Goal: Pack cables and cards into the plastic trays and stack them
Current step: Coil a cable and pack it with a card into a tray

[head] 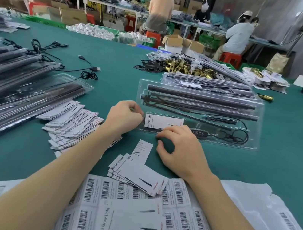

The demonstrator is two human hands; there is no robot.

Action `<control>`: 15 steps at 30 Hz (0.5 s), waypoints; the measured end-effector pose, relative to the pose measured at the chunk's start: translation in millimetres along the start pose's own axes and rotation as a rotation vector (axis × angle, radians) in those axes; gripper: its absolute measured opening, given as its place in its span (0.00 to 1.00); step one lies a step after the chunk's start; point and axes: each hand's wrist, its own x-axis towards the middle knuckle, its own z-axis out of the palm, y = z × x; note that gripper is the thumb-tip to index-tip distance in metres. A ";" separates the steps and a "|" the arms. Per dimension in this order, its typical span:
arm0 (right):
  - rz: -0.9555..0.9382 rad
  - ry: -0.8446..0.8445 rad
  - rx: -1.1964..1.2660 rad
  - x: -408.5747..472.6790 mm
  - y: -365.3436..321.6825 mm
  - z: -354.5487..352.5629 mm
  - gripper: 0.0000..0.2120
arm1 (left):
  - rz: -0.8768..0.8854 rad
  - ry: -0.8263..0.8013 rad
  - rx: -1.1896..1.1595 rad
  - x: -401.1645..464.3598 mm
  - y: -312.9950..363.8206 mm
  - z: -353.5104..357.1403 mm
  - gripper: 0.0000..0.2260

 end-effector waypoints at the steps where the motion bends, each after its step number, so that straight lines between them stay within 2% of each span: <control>1: -0.002 0.001 0.001 -0.4 -0.4 0.1 0.08 | 0.007 0.018 0.001 -2.2 0.4 1.0 0.08; 10: 0.001 0.002 0.001 -0.8 0.6 2.9 0.08 | 0.037 0.085 -0.024 -8.0 1.8 6.6 0.09; 15: -0.004 0.012 0.007 -0.5 1.4 2.4 0.07 | -0.002 -0.074 -0.032 0.9 -0.3 -4.8 0.08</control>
